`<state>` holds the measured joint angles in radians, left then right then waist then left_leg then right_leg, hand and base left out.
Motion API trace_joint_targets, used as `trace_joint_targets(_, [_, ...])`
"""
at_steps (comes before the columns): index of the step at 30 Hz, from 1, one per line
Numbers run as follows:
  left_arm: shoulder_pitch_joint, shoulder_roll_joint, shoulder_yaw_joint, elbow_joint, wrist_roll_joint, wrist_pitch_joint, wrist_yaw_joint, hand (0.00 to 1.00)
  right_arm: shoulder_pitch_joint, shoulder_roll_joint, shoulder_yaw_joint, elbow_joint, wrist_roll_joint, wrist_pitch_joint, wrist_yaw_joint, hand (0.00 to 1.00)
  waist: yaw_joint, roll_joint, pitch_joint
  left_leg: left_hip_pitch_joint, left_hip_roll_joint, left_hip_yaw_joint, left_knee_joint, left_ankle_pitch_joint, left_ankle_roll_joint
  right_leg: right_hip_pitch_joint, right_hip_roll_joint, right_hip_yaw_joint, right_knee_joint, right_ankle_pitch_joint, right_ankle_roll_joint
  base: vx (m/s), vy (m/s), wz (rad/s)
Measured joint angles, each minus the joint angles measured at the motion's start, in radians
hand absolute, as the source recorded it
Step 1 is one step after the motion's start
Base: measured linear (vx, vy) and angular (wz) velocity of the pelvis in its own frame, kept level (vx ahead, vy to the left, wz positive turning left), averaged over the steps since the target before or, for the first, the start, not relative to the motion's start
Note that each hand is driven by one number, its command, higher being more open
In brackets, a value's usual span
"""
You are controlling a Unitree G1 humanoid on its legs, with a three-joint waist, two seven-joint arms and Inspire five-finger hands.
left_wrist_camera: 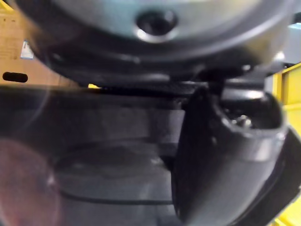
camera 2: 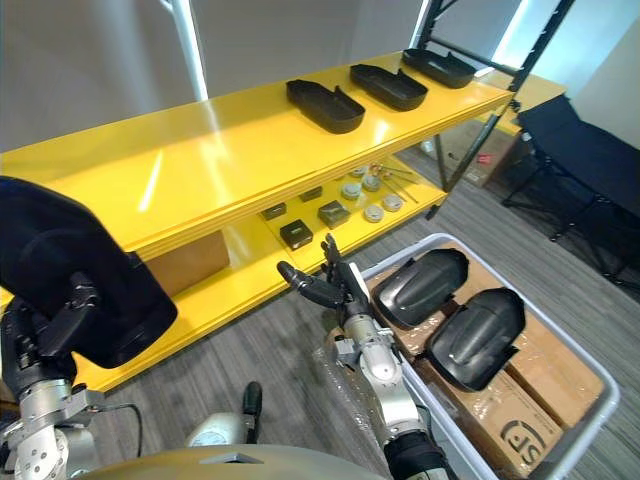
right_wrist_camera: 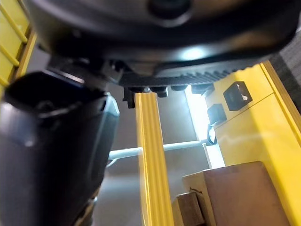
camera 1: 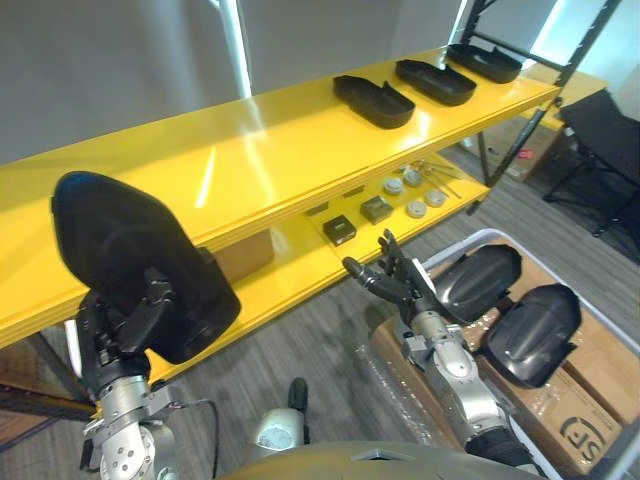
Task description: Walk over and take three plastic housings, then place them on the shelf
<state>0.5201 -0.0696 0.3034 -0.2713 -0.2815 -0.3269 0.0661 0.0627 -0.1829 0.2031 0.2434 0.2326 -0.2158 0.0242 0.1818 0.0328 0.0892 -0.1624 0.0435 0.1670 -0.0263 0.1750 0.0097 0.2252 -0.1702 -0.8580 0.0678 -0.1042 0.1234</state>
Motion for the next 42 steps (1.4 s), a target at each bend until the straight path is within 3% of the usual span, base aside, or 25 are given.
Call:
trace_joint_targets(2, [-0.001,0.003,-0.005,0.0,0.0,0.0,0.002,0.0,0.003,0.0,0.0,0.0,0.003,0.0,0.012,1.0,-0.009,0.008,0.012,0.01,-0.003,0.052,-0.013,-0.014,-0.019,-0.006,-0.017,0.019,-0.004,-0.005,-0.002,-0.11,0.132,0.05])
trace_joint_targets(3, [-0.001,0.011,-0.004,-0.003,-0.001,0.0,0.011,0.0,0.003,0.011,0.003,-0.003,0.008,-0.001,0.032,1.0,-0.015,-0.006,0.021,0.006,0.0,0.101,0.014,-0.047,-0.004,-0.013,-0.042,0.03,-0.01,-0.004,-0.002,-0.03,0.098,-0.19])
trace_joint_targets(5, [-0.005,0.019,-0.003,-0.009,0.0,-0.001,0.028,0.0,0.004,0.015,0.005,-0.014,0.011,-0.001,0.057,1.0,-0.011,0.014,0.03,0.001,0.018,0.104,0.095,-0.048,0.018,-0.015,-0.048,0.056,0.009,-0.002,0.001,0.05,0.074,-0.15])
trace_joint_targets(8, [-0.02,0.03,-0.018,-0.011,0.001,-0.001,0.051,0.0,-0.001,0.027,0.036,-0.014,0.032,-0.002,0.069,1.0,-0.014,0.005,0.035,-0.036,0.003,0.106,0.22,-0.132,0.032,-0.011,-0.093,0.068,0.056,-0.009,0.012,0.08,0.092,0.04])
trace_joint_targets(11, [-0.042,0.03,-0.025,-0.01,0.003,0.001,0.049,0.0,-0.008,0.036,0.046,-0.013,0.046,-0.006,0.054,1.0,-0.009,0.01,0.04,-0.074,-0.019,0.088,0.381,-0.258,0.058,-0.005,-0.18,0.062,0.236,-0.049,0.047,0.12,0.134,0.31])
trace_joint_targets(12, [-0.06,0.033,-0.034,-0.007,0.007,0.004,0.047,0.0,-0.006,0.036,0.042,-0.011,0.046,-0.018,0.025,1.0,-0.021,0.013,0.041,-0.07,-0.047,0.059,0.397,-0.274,0.07,-0.045,-0.259,0.096,0.423,-0.042,-0.004,0.14,0.2,0.91])
trace_joint_targets(13, [-0.078,0.047,-0.041,-0.008,0.01,0.004,0.033,0.0,-0.007,0.037,0.027,-0.011,0.045,-0.038,-0.002,1.0,-0.025,0.015,0.044,-0.054,-0.074,0.026,0.401,-0.284,0.085,-0.112,-0.312,0.185,0.598,0.012,-0.131,0.14,0.218,1.03])
trace_joint_targets(14, [-0.085,0.058,-0.042,-0.009,0.01,0.003,0.029,0.0,-0.007,0.04,0.018,-0.011,0.037,-0.052,-0.019,1.0,-0.028,0.018,0.046,-0.045,-0.084,0.006,0.399,-0.288,0.09,-0.144,-0.32,0.24,0.659,0.054,-0.192,0.14,0.238,0.95])
trace_joint_targets(15, [-0.095,0.08,-0.042,-0.01,0.009,0.002,0.029,0.0,-0.008,0.049,0.004,-0.012,-0.014,-0.084,-0.062,1.0,-0.036,0.015,0.049,-0.031,-0.094,-0.02,0.392,-0.292,0.096,-0.187,-0.295,0.352,0.719,0.063,-0.171,0.14,0.176,0.99])
trace_joint_targets(16, [-0.098,0.104,-0.042,-0.009,0.009,0.002,0.044,0.0,-0.006,0.072,-0.018,-0.051,-0.062,-0.109,-0.106,1.0,-0.049,0.015,0.049,-0.017,-0.104,-0.066,0.376,-0.294,0.099,-0.223,-0.224,0.453,0.735,0.007,-0.105,0.14,0.149,1.05])
trace_joint_targets(17, [-0.1,0.114,-0.036,-0.008,0.009,0.002,0.055,0.0,-0.006,0.073,-0.027,-0.114,-0.068,-0.119,-0.129,1.0,-0.055,0.015,0.05,-0.003,-0.11,-0.085,0.351,-0.293,0.099,-0.248,-0.176,0.491,0.713,-0.037,-0.082,0.2,0.133,0.97])
trace_joint_targets(18, [-0.103,0.121,-0.036,-0.007,0.004,0.002,0.061,0.0,-0.009,0.062,-0.057,-0.217,-0.082,-0.136,-0.146,1.0,-0.055,0.016,0.051,0.02,-0.123,-0.113,0.299,-0.286,0.088,-0.284,-0.121,0.509,0.655,-0.085,-0.068,0.15,0.071,0.65])
trace_joint_targets(20, [-0.129,0.126,-0.048,-0.007,-0.027,0.002,0.061,0.0,-0.046,0.017,-0.131,-0.353,-0.112,-0.194,-0.171,1.0,-0.059,0.026,0.054,0.061,-0.129,-0.141,0.204,-0.281,0.073,-0.35,-0.048,0.516,0.532,-0.106,-0.078,0.18,0.067,0.64])
trace_joint_targets(21, [-0.149,0.131,-0.055,-0.007,-0.044,-0.001,0.061,0.0,-0.081,-0.011,-0.18,-0.404,-0.122,-0.229,-0.199,1.0,-0.07,0.023,0.053,0.07,-0.129,-0.135,0.185,-0.288,0.061,-0.387,-0.025,0.54,0.453,-0.102,-0.072,0.26,0.054,1.01])
trace_joint_targets(22, [-0.188,0.149,-0.072,-0.007,-0.068,-0.004,0.056,0.0,-0.133,-0.046,-0.266,-0.47,-0.129,-0.273,-0.236,1.0,-0.094,0.024,0.056,0.063,-0.121,-0.097,0.199,-0.238,0.069,-0.414,-0.021,0.582,0.367,-0.08,-0.036,0.2,0.035,0.99])
trace_joint_targets(23, [-0.208,0.162,-0.081,-0.003,-0.076,-0.005,0.048,0.0,-0.157,-0.055,-0.308,-0.494,-0.124,-0.296,-0.248,1.0,-0.101,0.012,0.06,0.074,-0.137,-0.096,0.206,-0.236,0.105,-0.422,-0.027,0.619,0.332,-0.066,-0.013,0.27,0.025,0.89])
trace_joint_targets(24, [-0.22,0.174,-0.095,0.0,-0.113,-0.006,0.032,0.0,-0.206,-0.059,-0.372,-0.542,-0.06,-0.321,-0.244,1.0,-0.106,-0.009,0.057,0.112,-0.157,-0.104,0.221,-0.262,0.107,-0.443,-0.042,0.698,0.281,-0.044,0.009,0.26,-0.006,0.45])
trace_joint_targets(29, [-0.239,0.179,-0.165,-0.012,-0.234,-0.019,-0.047,0.0,-0.194,-0.056,-0.417,-0.682,0.117,-0.339,-0.136,1.0,-0.137,-0.037,0.037,0.201,-0.158,-0.175,0.248,-0.328,0.074,-0.447,-0.036,0.74,0.322,-0.019,0.004,0.32,-0.062,0.53])
trace_joint_targets(33, [-0.245,0.18,-0.169,-0.07,-0.321,-0.02,-0.123,0.0,-0.184,-0.056,-0.416,-0.662,0.166,-0.278,0.012,1.0,-0.133,-0.064,-0.003,0.202,-0.13,-0.221,0.276,-0.384,0.028,-0.383,0.007,0.694,0.253,-0.023,-0.012,0.28,-0.213,0.31])
trace_joint_targets(34, [-0.249,0.183,-0.167,-0.071,-0.341,-0.021,-0.13,0.0,-0.166,-0.056,-0.416,-0.638,0.167,-0.26,0.039,1.0,-0.134,-0.074,-0.011,0.18,-0.122,-0.217,0.317,-0.405,-0.001,-0.337,0.028,0.692,0.196,0.017,-0.045,0.23,-0.241,0.37])
trace_joint_targets(35, [-0.249,0.184,-0.166,-0.07,-0.346,-0.021,-0.13,0.0,-0.152,-0.056,-0.416,-0.626,0.167,-0.249,0.047,1.0,-0.136,-0.082,-0.016,0.165,-0.12,-0.203,0.344,-0.417,-0.013,-0.318,0.033,0.691,0.17,0.055,-0.053,0.22,-0.239,0.35])
trace_joint_targets(38, [-0.249,0.148,-0.171,-0.034,-0.341,-0.01,-0.138,0.0,-0.084,-0.056,-0.435,-0.537,0.178,-0.186,0.073,1.0,-0.147,-0.03,-0.004,0.1,-0.046,-0.101,0.506,-0.458,-0.059,-0.229,0.068,0.622,0.07,0.066,-0.055,0.18,-0.151,0.48])
trace_joint_targets(39, [-0.253,0.145,-0.172,-0.025,-0.337,0.004,-0.16,0.0,-0.051,-0.052,-0.457,-0.497,0.18,-0.162,0.072,1.0,-0.161,-0.015,0.005,0.074,-0.01,-0.035,0.564,-0.485,-0.044,-0.186,0.067,0.6,0.043,0.064,-0.058,0.12,-0.071,0.61])
trace_joint_targets(41, [-0.269,0.145,-0.185,-0.005,-0.33,0.008,-0.201,0.0,-0.027,-0.026,-0.492,-0.434,0.18,-0.151,0.055,1.0,-0.163,-0.015,0.01,0.053,0.028,0.005,0.533,-0.492,-0.056,-0.157,0.043,0.588,0.032,0.063,-0.06,0.13,-0.072,0.47])
trace_joint_targets(42, [-0.277,0.145,-0.196,-0.006,-0.324,0.008,-0.213,0.0,-0.027,-0.013,-0.509,-0.413,0.18,-0.148,0.042,1.0,-0.162,-0.007,0.012,0.051,0.041,-0.006,0.45,-0.467,-0.086,-0.153,0.029,0.586,0.034,0.063,-0.06,0.1,-0.026,0.19])
